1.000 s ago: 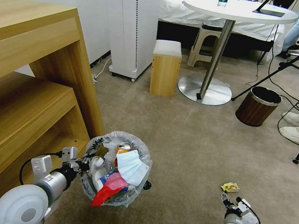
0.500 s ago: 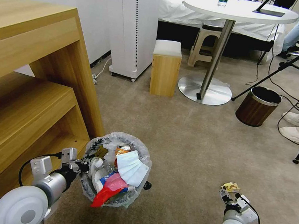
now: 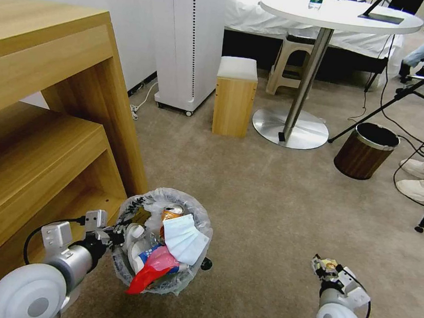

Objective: Pick up the trash bin and place the garbage on the floor into it.

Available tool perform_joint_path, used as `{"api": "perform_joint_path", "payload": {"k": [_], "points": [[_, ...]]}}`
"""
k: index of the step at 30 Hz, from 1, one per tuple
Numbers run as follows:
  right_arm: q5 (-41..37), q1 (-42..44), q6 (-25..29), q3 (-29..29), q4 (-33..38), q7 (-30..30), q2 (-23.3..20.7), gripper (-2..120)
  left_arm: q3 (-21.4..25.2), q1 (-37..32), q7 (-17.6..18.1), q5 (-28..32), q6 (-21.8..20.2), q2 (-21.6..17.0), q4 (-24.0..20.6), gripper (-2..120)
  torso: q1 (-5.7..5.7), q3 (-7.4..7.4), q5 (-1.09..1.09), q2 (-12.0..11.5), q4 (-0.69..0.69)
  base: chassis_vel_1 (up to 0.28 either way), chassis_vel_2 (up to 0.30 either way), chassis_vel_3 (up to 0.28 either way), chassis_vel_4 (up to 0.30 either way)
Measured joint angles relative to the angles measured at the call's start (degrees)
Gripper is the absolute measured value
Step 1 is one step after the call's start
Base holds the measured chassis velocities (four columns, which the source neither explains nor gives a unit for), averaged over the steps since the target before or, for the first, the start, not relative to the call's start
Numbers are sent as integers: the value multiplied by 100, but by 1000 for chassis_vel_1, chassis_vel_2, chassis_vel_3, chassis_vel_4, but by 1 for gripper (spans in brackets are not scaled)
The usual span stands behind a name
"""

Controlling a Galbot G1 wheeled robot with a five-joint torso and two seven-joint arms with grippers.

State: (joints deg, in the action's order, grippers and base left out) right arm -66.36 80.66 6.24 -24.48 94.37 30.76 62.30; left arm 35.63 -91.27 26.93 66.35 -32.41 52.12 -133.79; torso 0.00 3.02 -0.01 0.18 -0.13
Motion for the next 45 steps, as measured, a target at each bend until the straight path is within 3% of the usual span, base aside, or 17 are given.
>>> {"api": "perform_joint_path", "payload": {"k": [25,34,45], "points": [[-904,-503,-100,3,-538,-688,417,87,22,14,53,99,-5,-60,-16,0,0,0,0,0,0,0,0,0,0],[-970,-459,-229,30,-622,-853,389,88,30,8,93,112,-10,-62,-14,0,0,0,0,0,0,0,0,0,0],[-895,-751,-232,188,-1210,-1166,438,87,87,-24,123,131,-12,-17,-37,0,0,0,0,0,0,0,0,0,0]]}}
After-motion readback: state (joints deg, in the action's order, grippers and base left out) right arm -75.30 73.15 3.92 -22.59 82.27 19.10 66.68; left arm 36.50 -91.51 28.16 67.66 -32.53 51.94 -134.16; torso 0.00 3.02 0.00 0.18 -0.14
